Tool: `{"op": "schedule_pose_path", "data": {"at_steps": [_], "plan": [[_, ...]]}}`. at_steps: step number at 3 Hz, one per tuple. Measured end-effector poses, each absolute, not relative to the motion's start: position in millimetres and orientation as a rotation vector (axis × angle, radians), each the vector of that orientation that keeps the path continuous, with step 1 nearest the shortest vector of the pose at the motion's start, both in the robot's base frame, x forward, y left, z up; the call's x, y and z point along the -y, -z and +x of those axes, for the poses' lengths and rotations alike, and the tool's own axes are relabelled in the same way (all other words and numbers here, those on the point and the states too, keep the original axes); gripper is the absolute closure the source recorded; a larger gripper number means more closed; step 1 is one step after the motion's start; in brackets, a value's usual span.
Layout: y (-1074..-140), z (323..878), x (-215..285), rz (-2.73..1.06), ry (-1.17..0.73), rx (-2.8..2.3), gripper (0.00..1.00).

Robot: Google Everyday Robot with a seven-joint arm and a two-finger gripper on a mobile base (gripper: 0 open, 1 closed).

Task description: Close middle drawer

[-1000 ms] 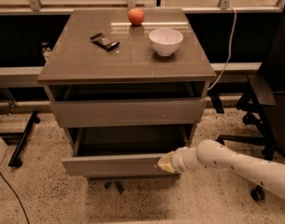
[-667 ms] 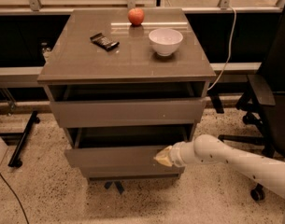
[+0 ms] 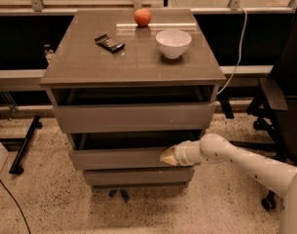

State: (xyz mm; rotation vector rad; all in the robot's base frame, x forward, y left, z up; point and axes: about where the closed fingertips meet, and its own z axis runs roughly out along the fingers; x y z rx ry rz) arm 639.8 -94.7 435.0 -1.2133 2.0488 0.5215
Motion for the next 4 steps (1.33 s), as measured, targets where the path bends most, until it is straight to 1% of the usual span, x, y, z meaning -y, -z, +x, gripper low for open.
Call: {"op": "schedule_pose_path", "data": {"at_steps": [1, 3, 4], "plan": [[-434.0, 648.3, 93.0, -1.202, -0.540, -2.047, 0.59], [-431.9, 648.1, 88.8, -1.206, -0.549, -2.046, 0.12], [-431.0, 647.6, 87.1, -1.208, -0.553, -2.045, 0.00]]}}
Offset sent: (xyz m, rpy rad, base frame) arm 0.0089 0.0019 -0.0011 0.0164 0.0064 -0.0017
